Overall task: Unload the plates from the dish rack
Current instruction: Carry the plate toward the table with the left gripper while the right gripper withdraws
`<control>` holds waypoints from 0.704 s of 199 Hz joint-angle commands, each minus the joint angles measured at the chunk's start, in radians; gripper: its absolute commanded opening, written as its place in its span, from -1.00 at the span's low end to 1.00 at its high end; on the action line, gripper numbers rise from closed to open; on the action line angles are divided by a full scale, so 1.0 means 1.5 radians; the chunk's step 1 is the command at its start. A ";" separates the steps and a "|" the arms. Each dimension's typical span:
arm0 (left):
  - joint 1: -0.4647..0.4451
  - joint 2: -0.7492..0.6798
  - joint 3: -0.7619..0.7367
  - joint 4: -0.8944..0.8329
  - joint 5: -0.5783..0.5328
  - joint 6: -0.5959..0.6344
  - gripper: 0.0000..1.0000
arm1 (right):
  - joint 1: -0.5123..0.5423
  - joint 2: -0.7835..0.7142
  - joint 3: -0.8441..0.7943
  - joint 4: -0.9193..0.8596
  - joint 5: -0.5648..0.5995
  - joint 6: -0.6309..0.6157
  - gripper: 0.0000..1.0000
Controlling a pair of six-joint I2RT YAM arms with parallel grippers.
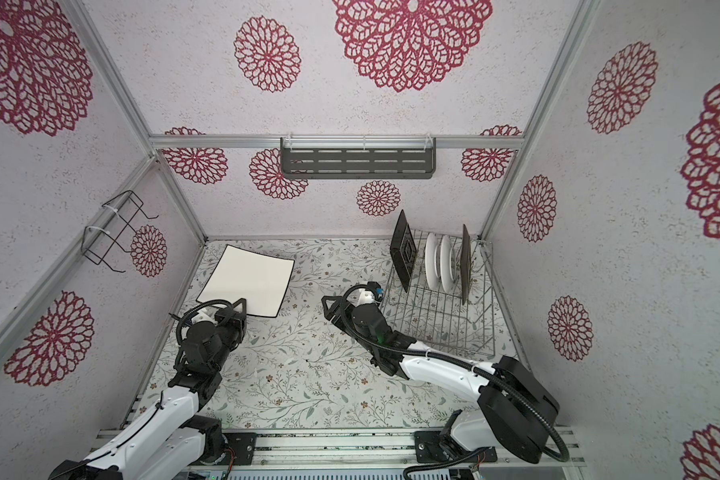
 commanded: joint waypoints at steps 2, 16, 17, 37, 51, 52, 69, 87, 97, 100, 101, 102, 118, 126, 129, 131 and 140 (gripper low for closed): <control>0.023 0.020 0.030 0.163 0.017 -0.002 -1.00 | -0.002 -0.011 0.057 -0.084 0.010 -0.087 0.46; 0.026 0.042 0.036 0.172 0.006 -0.002 -1.00 | -0.006 -0.011 0.073 -0.107 0.002 -0.121 0.47; 0.026 0.043 0.037 0.173 0.006 -0.002 -1.00 | -0.006 -0.011 0.073 -0.107 0.002 -0.121 0.47; 0.035 0.090 0.062 0.178 0.009 0.002 -1.00 | -0.015 -0.010 0.082 -0.108 -0.018 -0.161 0.48; 0.042 0.127 0.078 0.195 0.015 0.009 -1.00 | -0.020 -0.010 0.095 -0.135 -0.020 -0.191 0.49; 0.043 0.131 0.079 0.196 0.015 0.010 -1.00 | -0.021 -0.010 0.097 -0.138 -0.019 -0.193 0.49; 0.055 0.174 0.091 0.216 0.014 0.012 -1.00 | -0.025 -0.009 0.113 -0.173 -0.006 -0.224 0.50; 0.072 0.222 0.093 0.269 0.021 0.000 -1.00 | -0.026 -0.010 0.110 -0.163 -0.008 -0.249 0.52; 0.081 0.245 0.094 0.297 0.026 -0.002 -1.00 | -0.028 -0.008 0.109 -0.154 -0.014 -0.255 0.53; 0.083 0.252 0.096 0.302 0.026 -0.001 -1.00 | -0.029 -0.006 0.110 -0.155 -0.015 -0.255 0.53; 0.083 0.254 0.096 0.304 0.026 -0.001 -1.00 | -0.029 -0.006 0.110 -0.155 -0.015 -0.255 0.53; 0.084 0.256 0.097 0.305 0.027 -0.001 -1.00 | -0.030 -0.005 0.111 -0.154 -0.016 -0.256 0.53; 0.095 0.278 0.109 0.309 0.036 0.011 -1.00 | -0.037 0.009 0.117 -0.154 -0.028 -0.258 0.53; 0.101 0.287 0.111 0.310 0.037 0.012 -1.00 | -0.040 0.017 0.119 -0.154 -0.036 -0.258 0.53; 0.102 0.289 0.112 0.311 0.039 0.013 -1.00 | -0.042 0.020 0.120 -0.152 -0.039 -0.257 0.53; 0.104 0.291 0.112 0.312 0.040 0.013 -1.00 | -0.043 0.022 0.121 -0.152 -0.041 -0.257 0.53; 0.111 0.298 0.111 0.315 0.043 0.012 -1.00 | -0.046 0.033 0.124 -0.151 -0.049 -0.256 0.53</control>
